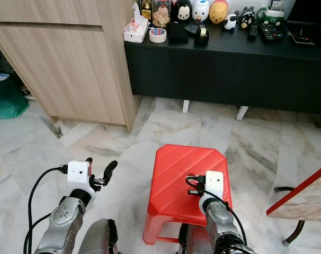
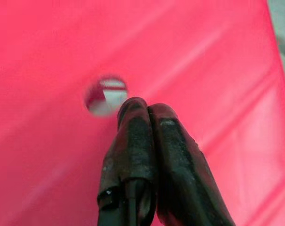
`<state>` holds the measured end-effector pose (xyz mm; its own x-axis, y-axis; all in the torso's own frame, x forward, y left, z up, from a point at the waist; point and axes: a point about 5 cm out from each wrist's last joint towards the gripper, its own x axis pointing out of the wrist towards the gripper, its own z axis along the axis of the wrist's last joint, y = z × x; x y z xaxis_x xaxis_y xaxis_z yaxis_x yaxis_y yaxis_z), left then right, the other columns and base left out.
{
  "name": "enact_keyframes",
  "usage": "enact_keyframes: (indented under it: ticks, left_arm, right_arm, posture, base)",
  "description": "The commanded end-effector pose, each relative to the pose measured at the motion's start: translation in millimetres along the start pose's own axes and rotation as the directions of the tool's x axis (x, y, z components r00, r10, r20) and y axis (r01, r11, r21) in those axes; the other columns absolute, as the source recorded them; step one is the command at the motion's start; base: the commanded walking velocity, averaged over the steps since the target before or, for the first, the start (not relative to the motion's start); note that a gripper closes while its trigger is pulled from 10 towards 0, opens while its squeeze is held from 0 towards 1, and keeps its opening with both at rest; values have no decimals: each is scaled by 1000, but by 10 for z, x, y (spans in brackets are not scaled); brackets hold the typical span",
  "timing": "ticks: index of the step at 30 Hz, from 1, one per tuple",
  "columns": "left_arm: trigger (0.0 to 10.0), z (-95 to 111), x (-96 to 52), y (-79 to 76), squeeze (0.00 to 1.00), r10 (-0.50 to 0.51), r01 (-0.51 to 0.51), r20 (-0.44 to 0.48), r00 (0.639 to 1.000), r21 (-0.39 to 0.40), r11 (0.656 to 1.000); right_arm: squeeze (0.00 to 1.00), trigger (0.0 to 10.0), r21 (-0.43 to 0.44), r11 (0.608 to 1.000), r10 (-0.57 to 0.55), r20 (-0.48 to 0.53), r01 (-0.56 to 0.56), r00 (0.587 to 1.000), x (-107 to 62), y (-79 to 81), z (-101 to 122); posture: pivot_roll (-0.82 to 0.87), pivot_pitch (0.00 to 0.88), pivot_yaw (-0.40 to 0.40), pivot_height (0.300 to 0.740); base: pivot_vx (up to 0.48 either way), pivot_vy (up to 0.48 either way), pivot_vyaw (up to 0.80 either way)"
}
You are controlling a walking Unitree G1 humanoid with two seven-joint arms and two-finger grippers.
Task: Hang keys on a hook
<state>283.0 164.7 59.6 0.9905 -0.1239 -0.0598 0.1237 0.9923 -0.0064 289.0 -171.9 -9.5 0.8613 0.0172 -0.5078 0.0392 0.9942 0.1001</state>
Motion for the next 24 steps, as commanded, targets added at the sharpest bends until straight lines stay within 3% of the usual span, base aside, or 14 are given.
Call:
enact_keyframes:
  ticks: [1, 6, 7, 12, 13, 14, 18, 19, 24]
  left_arm:
    - [10000, -7, 0, 28, 0, 8, -8, 0, 1000, 8, 1000]
    - [10000, -1, 22, 34, 0, 13, -13, 5, 1000, 8, 1000]
    - [10000, -1, 26, 35, 0, 14, -14, 6, 1000, 8, 1000]
    - [10000, -2, 33, 40, 0, 18, -18, 9, 1000, 9, 1000]
    - [10000, -2, 33, 44, 0, 19, -19, 9, 1000, 9, 1000]
    - [10000, -2, 34, 49, 0, 21, -21, 10, 1000, 9, 1000]
    - [10000, -2, 33, 54, 0, 21, -21, 10, 1000, 10, 1000]
    - [10000, -6, 33, 58, 0, 21, -21, 9, 1000, 10, 1000]
    - [10000, -12, 31, 67, 0, 20, -20, 9, 1000, 12, 1000]
  right_arm:
    - [0, 0, -6, 1000, 9, 12, -9, 1000, 1, 18, 13]
    - [0, 0, -13, 1000, 11, 13, -11, 1000, -4, 11, 7]
    - [0, 10000, -18, 1000, 3, 7, -2, 1000, -7, -7, -3]
    - [0, 10000, -66, 998, -12, 1, 12, 1000, -20, -67, -14]
    - [796, 10000, -93, 996, 0, 6, 1, 1000, -24, -86, -5]
    - [1000, 10000, -137, 990, 27, 15, -24, 1000, -31, -126, 21]
    - [1000, 10000, -211, 976, 66, 24, -59, 998, -43, -192, 69]
    - [1000, 10000, -266, 960, 94, 23, -84, 995, -55, -254, 104]
    - [1000, 10000, -374, 912, 178, -13, -170, 984, -84, -378, 184]
  posture:
    - [35, 66, -39, 613]
    - [33, 55, -43, 613]
    - [32, 52, -44, 613]
    - [33, 50, -45, 613]
    - [32, 50, -44, 613]
    - [30, 49, -43, 613]
    - [29, 49, -42, 613]
    - [24, 50, -40, 613]
    - [24, 53, -36, 613]
  base:
    - [0, 0, 0]
    - [0, 0, 0]
    - [0, 0, 0]
    - [0, 0, 0]
    - [0, 0, 0]
    - [0, 0, 0]
    - [0, 0, 0]
    - [0, 0, 0]
    - [0, 0, 0]
